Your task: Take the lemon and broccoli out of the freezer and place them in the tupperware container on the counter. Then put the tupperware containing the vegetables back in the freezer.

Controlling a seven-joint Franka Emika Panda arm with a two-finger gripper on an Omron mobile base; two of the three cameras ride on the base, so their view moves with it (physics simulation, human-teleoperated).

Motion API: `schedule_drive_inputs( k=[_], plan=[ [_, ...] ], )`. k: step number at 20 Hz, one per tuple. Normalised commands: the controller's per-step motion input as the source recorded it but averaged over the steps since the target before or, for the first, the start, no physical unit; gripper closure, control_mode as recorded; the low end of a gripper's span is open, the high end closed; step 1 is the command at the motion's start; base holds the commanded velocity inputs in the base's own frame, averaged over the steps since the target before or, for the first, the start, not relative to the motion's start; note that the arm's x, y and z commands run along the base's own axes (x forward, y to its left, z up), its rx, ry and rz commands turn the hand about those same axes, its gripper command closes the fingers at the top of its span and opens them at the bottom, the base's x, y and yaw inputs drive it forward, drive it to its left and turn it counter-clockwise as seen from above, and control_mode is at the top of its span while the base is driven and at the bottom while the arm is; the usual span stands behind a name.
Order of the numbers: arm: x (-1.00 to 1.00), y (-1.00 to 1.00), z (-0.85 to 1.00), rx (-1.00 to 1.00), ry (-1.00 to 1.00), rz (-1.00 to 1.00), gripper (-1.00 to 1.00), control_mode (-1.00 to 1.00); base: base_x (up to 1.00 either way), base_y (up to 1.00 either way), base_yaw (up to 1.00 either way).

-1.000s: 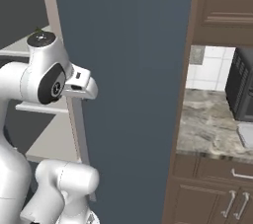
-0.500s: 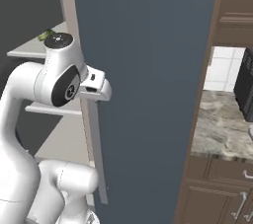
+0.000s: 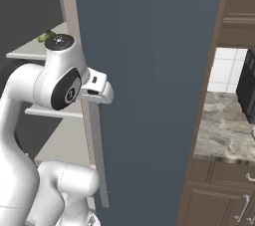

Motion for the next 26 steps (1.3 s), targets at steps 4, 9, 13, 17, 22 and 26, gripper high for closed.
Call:
schedule_drive_inputs(
  k=[4,9,13,17,22,26],
  plan=[
    [-0.03,0.09,0.0,0.0,0.0,0.0,-1.0,-1.0,0.0,0.15,0.0],
    [-0.42,0.04,0.01,0.0,-0.09,-0.02,-1.0,-1.0,0.0,0.0,0.0],
    [-0.57,0.0,0.06,0.0,-0.22,-0.06,-1.0,-1.0,0.0,0.0,0.0],
    [-0.49,0.0,0.11,-0.01,-0.29,-0.08,-1.0,-1.0,0.0,0.0,0.0],
    [-0.44,0.15,0.24,-0.02,-0.3,-0.06,-1.0,-1.0,0.0,0.0,0.0],
    [-0.1,0.48,0.35,0.0,-0.16,0.01,-1.0,-1.0,0.0,0.0,0.0]
  ],
)
